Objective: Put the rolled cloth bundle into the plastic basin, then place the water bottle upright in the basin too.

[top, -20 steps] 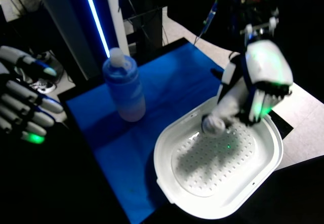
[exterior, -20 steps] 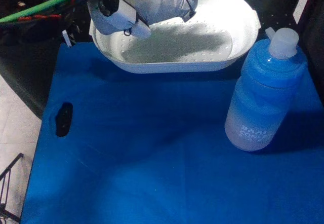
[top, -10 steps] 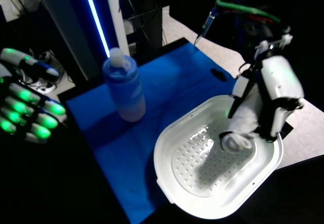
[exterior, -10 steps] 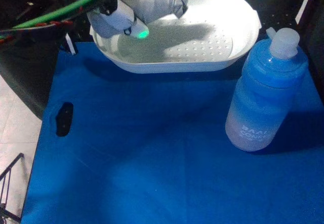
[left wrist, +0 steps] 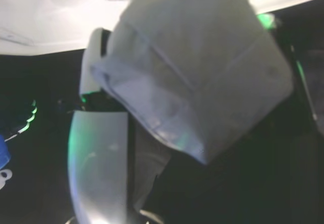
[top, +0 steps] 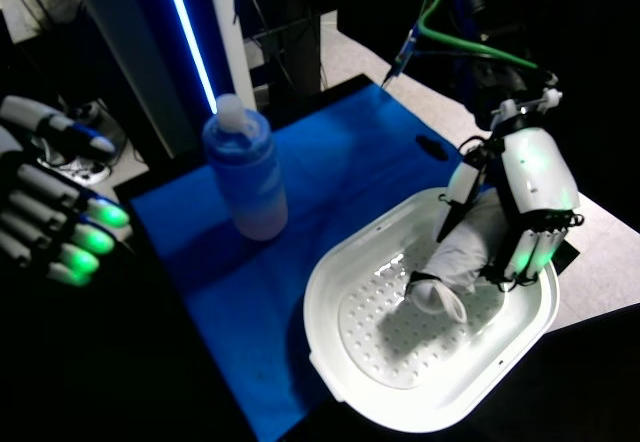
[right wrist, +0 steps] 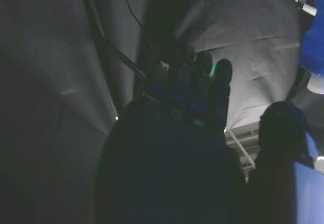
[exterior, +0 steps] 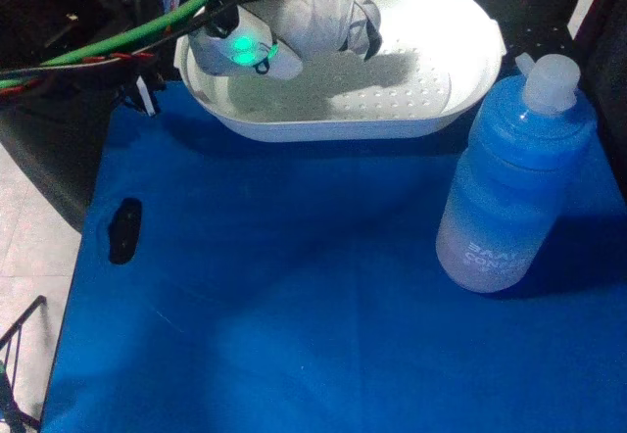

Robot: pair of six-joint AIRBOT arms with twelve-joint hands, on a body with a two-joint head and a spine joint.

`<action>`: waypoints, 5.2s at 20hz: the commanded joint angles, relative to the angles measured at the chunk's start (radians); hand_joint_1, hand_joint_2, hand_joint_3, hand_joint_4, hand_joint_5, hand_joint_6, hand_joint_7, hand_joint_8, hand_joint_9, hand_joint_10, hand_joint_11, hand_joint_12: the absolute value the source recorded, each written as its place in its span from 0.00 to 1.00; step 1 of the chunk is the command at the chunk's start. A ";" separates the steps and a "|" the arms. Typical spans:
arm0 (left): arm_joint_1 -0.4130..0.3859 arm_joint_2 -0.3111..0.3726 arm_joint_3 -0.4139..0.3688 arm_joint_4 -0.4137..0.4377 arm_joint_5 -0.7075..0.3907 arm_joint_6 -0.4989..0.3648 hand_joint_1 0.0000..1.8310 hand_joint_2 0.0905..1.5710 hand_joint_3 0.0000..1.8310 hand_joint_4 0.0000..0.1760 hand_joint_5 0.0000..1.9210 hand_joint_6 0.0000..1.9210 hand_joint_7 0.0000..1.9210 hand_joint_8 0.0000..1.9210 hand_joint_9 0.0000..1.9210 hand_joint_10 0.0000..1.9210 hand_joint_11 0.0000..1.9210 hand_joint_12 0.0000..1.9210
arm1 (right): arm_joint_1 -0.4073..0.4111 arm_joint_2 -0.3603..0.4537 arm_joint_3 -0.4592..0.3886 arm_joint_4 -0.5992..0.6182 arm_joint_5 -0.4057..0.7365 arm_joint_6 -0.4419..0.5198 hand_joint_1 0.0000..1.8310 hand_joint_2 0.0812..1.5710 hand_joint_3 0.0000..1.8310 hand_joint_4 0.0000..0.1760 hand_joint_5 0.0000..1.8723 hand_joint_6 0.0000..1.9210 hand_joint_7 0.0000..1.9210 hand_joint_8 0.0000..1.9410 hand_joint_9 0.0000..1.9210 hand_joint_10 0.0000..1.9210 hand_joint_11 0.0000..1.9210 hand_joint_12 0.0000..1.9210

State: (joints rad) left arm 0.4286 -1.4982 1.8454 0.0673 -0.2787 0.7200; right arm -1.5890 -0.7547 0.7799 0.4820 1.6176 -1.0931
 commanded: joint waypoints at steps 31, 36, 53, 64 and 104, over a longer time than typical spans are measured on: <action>0.564 0.666 -0.735 -0.174 -0.893 -0.109 0.29 0.50 0.00 1.00 0.00 0.00 0.00 0.00 0.00 0.00 0.00 0.00 | 0.035 -0.031 0.018 -0.034 0.125 0.090 0.46 0.67 0.00 0.79 0.04 0.00 0.09 0.00 0.10 0.00 0.00 0.25; 0.794 0.666 -0.843 -0.349 -1.144 -0.109 0.36 0.53 0.00 1.00 0.00 0.00 0.00 0.00 0.00 0.00 0.00 0.00 | 0.095 -0.063 0.052 -0.070 0.118 0.120 0.46 0.66 0.00 1.00 0.05 0.00 0.12 0.00 0.11 0.00 0.00 0.28; 0.909 0.642 -0.895 -0.444 -1.234 -0.115 0.30 0.54 0.00 1.00 0.01 0.00 0.00 0.00 0.00 0.00 0.00 0.00 | 0.318 -0.186 0.146 -0.246 -0.053 0.241 0.41 0.66 0.00 0.91 0.03 0.00 0.10 0.00 0.05 0.00 0.00 0.20; 0.925 0.624 -0.897 -0.443 -1.237 -0.137 0.33 0.54 0.00 1.00 0.00 0.00 0.00 0.00 0.00 0.00 0.00 0.00 | 0.445 -0.240 0.211 -0.275 -0.127 0.241 0.44 0.62 0.00 1.00 0.04 0.00 0.11 0.00 0.07 0.00 0.00 0.24; 0.973 0.588 -0.910 -0.468 -1.271 -0.170 0.31 0.53 0.00 1.00 0.00 0.00 0.00 0.00 0.00 0.00 0.00 0.00 | 0.677 -0.239 0.305 -0.437 -0.240 0.306 0.68 0.74 0.00 0.00 0.39 0.62 0.51 0.64 0.54 0.76 0.51 0.90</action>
State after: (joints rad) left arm 1.4044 -0.9085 0.9340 -0.4049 -1.4185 0.5598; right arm -0.9203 -0.9932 1.0851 0.0193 1.2247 -0.8082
